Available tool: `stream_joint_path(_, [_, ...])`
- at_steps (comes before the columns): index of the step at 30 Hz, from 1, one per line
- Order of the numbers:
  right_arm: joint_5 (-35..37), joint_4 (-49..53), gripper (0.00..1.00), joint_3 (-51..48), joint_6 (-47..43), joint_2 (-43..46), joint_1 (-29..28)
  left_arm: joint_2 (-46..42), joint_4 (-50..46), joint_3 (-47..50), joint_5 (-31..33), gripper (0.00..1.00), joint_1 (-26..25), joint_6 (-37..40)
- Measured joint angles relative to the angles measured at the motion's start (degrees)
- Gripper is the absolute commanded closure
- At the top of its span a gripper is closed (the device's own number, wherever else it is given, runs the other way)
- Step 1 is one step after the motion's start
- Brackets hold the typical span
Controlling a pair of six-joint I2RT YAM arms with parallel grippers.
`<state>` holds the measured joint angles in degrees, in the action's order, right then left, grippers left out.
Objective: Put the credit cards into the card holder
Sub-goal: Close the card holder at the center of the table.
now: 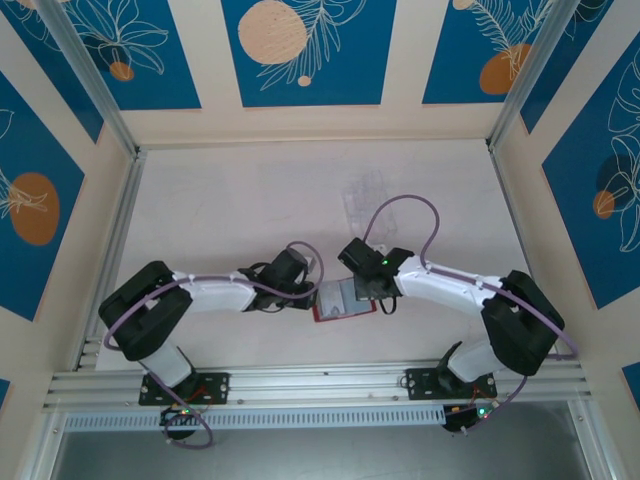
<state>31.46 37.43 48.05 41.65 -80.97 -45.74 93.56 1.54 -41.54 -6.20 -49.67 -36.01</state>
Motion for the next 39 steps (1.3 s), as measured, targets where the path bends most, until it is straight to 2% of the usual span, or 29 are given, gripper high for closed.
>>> stream_joint_path(5, [-4.0,-0.8,1.00,0.6,-1.7,6.5,1.6,2.4,0.2,-2.5,-0.3,0.85,-1.0,-0.1])
stream_joint_path(9, [-9.9,-3.2,1.00,0.6,-2.3,10.4,2.9,5.1,1.2,-5.0,-1.2,0.84,-1.8,-0.5])
stream_joint_path(17, [-23.5,-15.9,0.99,-1.9,1.8,7.2,2.2,8.2,5.0,-6.9,-4.3,0.75,-1.7,-4.4])
stream_joint_path(22, [-27.9,-21.1,0.67,-3.9,4.2,4.3,1.6,5.1,9.7,-1.7,-4.1,0.71,0.1,-9.3])
stream_joint_path(27, [-31.4,-23.3,0.46,-3.9,3.7,3.9,1.6,-2.2,9.6,5.8,-2.4,0.68,3.2,-11.8])
stream_joint_path(31, [-36.1,-23.7,0.43,-3.9,2.2,4.4,2.7,-6.2,7.1,8.7,-0.9,0.67,4.2,-12.0])
stream_joint_path(34, [-36.5,-21.9,0.45,-3.9,1.0,7.7,4.3,-8.1,5.1,9.7,-0.5,0.67,5.3,-11.9])
stream_joint_path(37, [-34.1,-18.9,0.48,-4.9,0.3,15.9,6.7,-9.1,3.5,10.0,-0.3,0.67,6.3,-11.5])
stream_joint_path(39, [-30.4,-15.4,0.47,-5.6,-0.2,23.3,9.0,-9.4,3.1,10.0,-0.3,0.67,6.6,-11.5])
